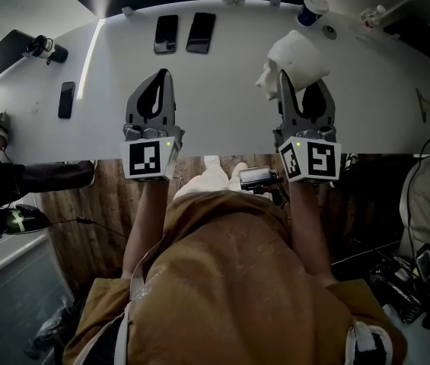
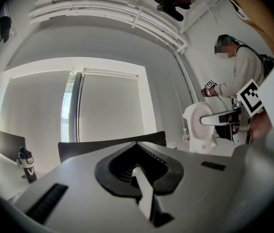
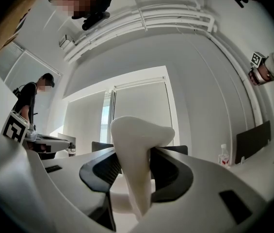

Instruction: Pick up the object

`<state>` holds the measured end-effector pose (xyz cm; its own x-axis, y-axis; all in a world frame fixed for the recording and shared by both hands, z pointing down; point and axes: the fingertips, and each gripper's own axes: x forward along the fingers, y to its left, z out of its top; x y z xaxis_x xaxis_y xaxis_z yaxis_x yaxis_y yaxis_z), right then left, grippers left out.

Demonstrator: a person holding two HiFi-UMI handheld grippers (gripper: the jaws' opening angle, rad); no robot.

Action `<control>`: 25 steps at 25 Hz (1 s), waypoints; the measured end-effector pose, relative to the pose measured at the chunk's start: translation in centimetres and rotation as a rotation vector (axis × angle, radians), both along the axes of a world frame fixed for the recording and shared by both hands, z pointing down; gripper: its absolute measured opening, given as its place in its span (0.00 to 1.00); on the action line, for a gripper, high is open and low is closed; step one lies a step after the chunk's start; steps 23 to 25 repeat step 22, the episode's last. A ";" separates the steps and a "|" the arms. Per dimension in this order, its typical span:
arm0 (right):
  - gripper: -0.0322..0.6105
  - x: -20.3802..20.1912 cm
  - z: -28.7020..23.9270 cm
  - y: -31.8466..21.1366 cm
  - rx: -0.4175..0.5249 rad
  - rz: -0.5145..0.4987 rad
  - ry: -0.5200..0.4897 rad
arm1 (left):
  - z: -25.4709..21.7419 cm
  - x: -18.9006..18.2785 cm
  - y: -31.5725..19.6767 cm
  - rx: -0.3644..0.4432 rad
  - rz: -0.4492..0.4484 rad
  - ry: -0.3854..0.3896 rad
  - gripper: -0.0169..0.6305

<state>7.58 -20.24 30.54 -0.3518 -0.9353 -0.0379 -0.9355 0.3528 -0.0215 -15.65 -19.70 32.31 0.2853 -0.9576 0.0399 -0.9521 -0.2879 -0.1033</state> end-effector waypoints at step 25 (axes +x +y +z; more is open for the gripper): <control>0.34 -0.3 -0.1 0.1 0.012 -0.011 0.010 | -0.1 -0.2 -0.1 0.001 -0.003 -0.002 0.04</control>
